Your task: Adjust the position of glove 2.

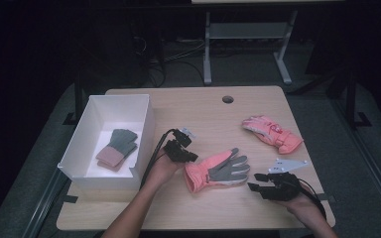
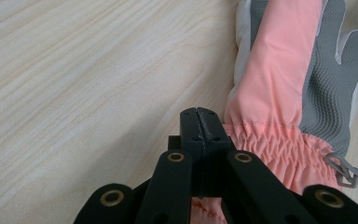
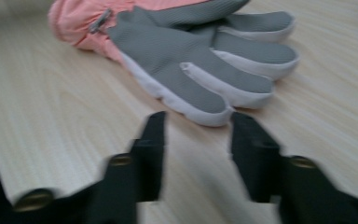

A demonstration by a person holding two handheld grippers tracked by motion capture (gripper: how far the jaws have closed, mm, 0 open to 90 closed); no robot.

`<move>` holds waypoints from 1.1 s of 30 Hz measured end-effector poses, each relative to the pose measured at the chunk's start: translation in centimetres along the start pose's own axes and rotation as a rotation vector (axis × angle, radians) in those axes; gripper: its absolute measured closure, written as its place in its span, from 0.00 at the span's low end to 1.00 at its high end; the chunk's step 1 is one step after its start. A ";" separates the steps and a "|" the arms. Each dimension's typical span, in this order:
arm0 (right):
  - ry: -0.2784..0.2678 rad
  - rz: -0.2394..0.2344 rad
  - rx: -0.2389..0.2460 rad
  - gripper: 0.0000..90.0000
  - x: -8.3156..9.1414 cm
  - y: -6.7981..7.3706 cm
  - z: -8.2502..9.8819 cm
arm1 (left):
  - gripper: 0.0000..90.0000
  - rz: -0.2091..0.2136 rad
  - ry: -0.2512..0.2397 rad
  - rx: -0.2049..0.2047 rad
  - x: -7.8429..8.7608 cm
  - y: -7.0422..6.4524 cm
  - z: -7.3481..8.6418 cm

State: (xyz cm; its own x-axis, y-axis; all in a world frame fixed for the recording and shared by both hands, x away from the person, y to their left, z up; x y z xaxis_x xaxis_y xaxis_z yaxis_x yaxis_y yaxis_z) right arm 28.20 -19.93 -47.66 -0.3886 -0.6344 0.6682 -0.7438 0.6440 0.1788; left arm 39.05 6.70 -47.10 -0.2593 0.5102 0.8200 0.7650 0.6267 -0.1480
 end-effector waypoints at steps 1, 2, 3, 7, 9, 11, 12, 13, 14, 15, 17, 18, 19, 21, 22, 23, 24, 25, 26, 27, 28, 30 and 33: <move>0.021 -0.015 0.013 0.90 -0.4 0.3 0.1 | 1.00 0.002 0.005 -0.006 0.0 0.0 0.1; 0.021 -0.015 0.013 0.90 -0.4 0.3 0.1 | 1.00 0.002 0.005 -0.006 0.0 0.0 0.1; 0.032 -0.018 0.015 0.96 -0.7 0.4 0.1 | 1.00 0.005 0.006 -0.006 0.0 -0.1 0.1; 0.046 -0.025 0.043 1.00 -1.5 0.8 -0.3 | 1.00 0.012 0.015 -0.012 0.1 -0.1 0.3; 0.048 -0.032 0.055 1.00 -2.3 0.9 -0.9 | 1.00 0.024 0.011 -0.003 0.2 -0.3 0.4; 0.056 -0.040 0.058 1.00 -2.9 1.1 -1.2 | 1.00 0.032 0.012 -0.005 0.4 -0.4 0.6; 0.059 -0.040 0.061 1.00 -3.2 1.1 -1.4 | 1.00 0.035 0.011 -0.006 0.5 -0.4 0.7; 0.059 -0.040 0.061 1.00 -3.2 1.1 -1.4 | 1.00 0.035 0.011 -0.006 0.5 -0.4 0.7; 0.065 -0.039 0.063 1.00 -3.4 1.2 -1.5 | 1.00 0.039 0.020 -0.016 0.6 -0.5 0.9; 0.071 -0.036 0.064 1.00 -3.6 1.2 -1.6 | 1.00 0.045 0.010 -0.003 0.6 -0.8 1.0; 0.084 -0.024 0.068 1.00 -4.1 0.9 -1.8 | 1.00 0.052 0.022 -0.022 0.9 -1.3 1.6; 0.084 -0.024 0.068 1.00 -4.1 0.9 -1.8 | 1.00 0.052 0.022 -0.022 0.9 -1.3 1.6; 0.094 -0.016 0.068 1.00 -4.4 0.6 -1.9 | 1.00 0.065 0.027 -0.020 1.0 -1.7 2.0; 0.095 -0.004 0.068 1.00 -4.7 0.3 -2.2 | 1.00 0.086 0.032 -0.028 1.1 -2.2 2.4; 0.096 -0.001 0.067 1.00 -5.0 0.1 -2.4 | 1.00 0.092 0.034 -0.036 1.2 -2.5 2.7; 0.090 0.003 0.061 1.00 -5.2 0.0 -2.6 | 1.00 0.100 0.035 -0.040 1.2 -2.8 2.9; 0.090 0.003 0.061 1.00 -5.2 0.0 -2.6 | 1.00 0.100 0.035 -0.040 1.2 -2.8 2.9; 0.091 0.007 0.061 1.00 -5.3 -0.3 -2.8 | 1.00 0.106 0.033 -0.043 1.2 -3.1 3.0; 0.094 0.014 0.064 1.00 -5.5 -0.4 -3.0 | 1.00 0.113 0.036 -0.054 1.2 -3.4 3.1; 0.092 0.029 0.051 1.00 -5.8 -0.8 -3.4 | 1.00 0.126 0.037 -0.063 1.2 -4.0 3.3; 0.093 0.033 0.053 1.00 -6.1 -0.9 -3.5 | 1.00 0.135 0.037 -0.069 1.2 -4.3 3.3; 0.090 0.040 0.046 1.00 -6.3 -1.3 -3.9 | 1.00 0.149 0.042 -0.085 1.1 -4.8 3.3; 0.084 0.049 0.038 1.00 -6.6 -1.7 -4.3 | 1.00 0.164 0.043 -0.096 0.8 -5.4 3.2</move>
State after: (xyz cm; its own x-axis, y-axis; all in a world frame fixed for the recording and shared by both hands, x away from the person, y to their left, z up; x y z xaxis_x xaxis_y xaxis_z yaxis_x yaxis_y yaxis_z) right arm 34.38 -15.01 -49.21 -0.3791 -0.5631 0.7343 -0.7455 0.6559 0.1182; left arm 32.79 5.61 -47.41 -0.1025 0.5740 0.8124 0.8482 0.4771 -0.2301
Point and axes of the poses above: each handheld gripper's, and its own axes: x roughly backward along the jaws, z roughly out of its underside, y roughly to its left, the point moved 5 cm from there along -x, roughly forward along the jaws, and after that the axes turned 3 degrees about -z, right-handed, at the moved point
